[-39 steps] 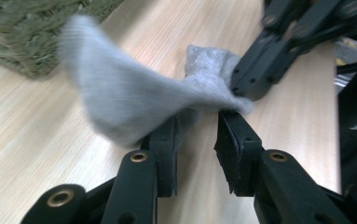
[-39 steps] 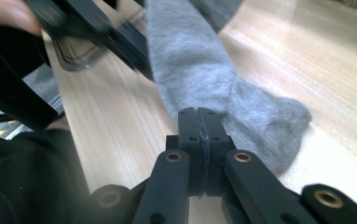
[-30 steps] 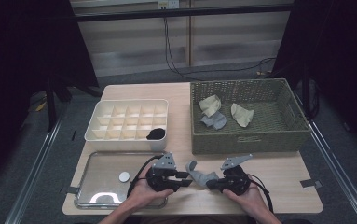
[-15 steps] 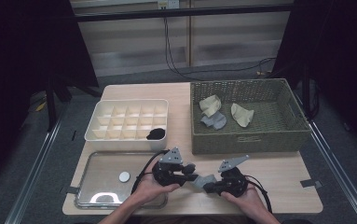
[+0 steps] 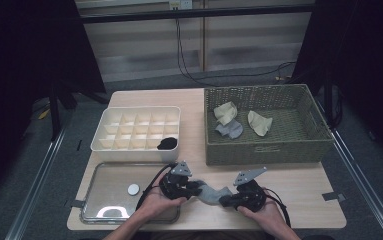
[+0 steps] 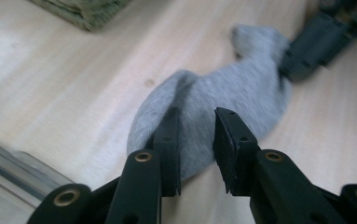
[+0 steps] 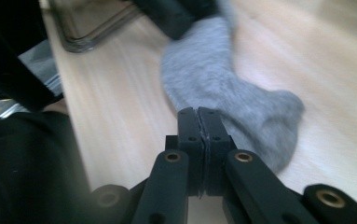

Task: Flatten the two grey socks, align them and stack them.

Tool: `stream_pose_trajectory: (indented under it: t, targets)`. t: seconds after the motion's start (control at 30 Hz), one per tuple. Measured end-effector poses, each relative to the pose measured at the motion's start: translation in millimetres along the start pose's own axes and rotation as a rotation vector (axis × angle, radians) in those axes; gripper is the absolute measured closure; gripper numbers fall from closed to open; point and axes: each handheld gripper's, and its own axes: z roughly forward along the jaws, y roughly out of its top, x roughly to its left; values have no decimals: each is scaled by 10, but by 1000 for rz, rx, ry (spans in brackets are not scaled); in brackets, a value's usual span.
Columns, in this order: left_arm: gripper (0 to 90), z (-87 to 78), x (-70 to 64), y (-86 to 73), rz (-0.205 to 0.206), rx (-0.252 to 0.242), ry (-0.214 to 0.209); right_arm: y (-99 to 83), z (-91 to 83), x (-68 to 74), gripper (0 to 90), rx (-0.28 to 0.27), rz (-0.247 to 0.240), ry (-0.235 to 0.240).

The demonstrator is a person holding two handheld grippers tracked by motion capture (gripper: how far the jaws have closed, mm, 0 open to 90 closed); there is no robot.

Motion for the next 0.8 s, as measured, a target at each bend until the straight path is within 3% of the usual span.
stream_pose_trajectory:
  t: [0.13,0.2,0.37,0.53,0.7,0.8]
  targets:
    - [720,-36,-86,-26,14,32,-42,-18,-86,-66,844,-26,31,-31]
    - [720,-36,-125,-40,19,10,-69,-8,-128,-85,826,-52,48,-37]
    - [721,-125,-142,-7,23,-30,-82,35,-230,-111,801,-125,52,-41]
    - [719,-267,-102,60,15,-110,-71,78,-271,-200,804,-148,75,-67]
    - [687,-294,6,124,0,-137,-49,133,-177,-307,788,-125,95,-80]
    - [653,-252,67,142,-11,-120,-13,153,-112,-340,754,-114,97,-76]
